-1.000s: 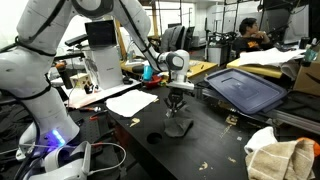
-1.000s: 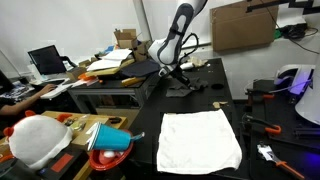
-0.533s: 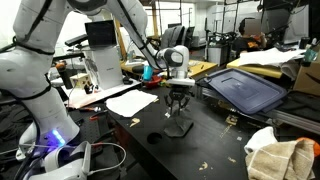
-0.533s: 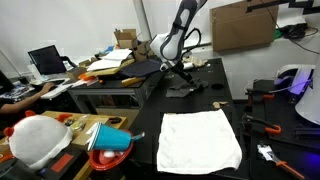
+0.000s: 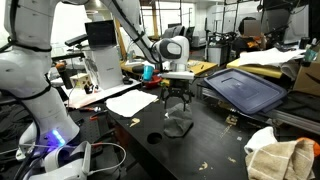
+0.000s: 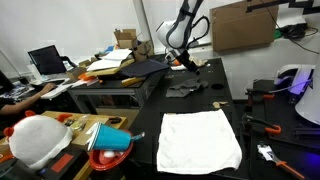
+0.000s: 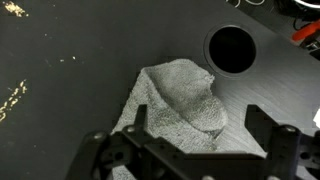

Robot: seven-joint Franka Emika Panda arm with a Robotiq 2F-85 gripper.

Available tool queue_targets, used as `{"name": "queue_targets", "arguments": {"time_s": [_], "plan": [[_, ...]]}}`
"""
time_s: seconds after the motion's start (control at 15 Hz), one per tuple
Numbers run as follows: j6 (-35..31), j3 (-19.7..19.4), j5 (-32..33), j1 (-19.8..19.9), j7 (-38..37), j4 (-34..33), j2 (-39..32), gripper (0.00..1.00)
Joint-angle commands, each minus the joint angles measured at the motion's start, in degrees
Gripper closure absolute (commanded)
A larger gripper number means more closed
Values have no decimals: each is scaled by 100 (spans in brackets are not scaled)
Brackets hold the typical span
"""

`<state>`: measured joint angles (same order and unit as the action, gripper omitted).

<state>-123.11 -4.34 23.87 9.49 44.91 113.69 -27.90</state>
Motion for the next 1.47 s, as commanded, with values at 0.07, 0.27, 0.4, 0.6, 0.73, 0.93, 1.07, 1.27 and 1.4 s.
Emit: {"name": "queue_targets", "arguments": {"time_s": [0.07,0.27,0.4,0.6,0.73,0.93,1.07,1.27,1.4], "plan": [[-173,17,-160,-69,-664,185,16,0],[-363,67,-222,-110,-1177,128,-194,0],[-572,76,-162,-151,-1489,128,-318,0],[-864,60,-116,-225,-1918,128,-495,25],[-1006,36,-104,-274,-2128,119,-571,32],[-1039,13,-116,-313,-2334,104,-606,58],[-977,7,-127,-321,-2395,92,-580,73],[-903,5,-157,-309,-2438,45,-541,95],[-875,1,-165,-300,-2416,26,-501,100]]}}
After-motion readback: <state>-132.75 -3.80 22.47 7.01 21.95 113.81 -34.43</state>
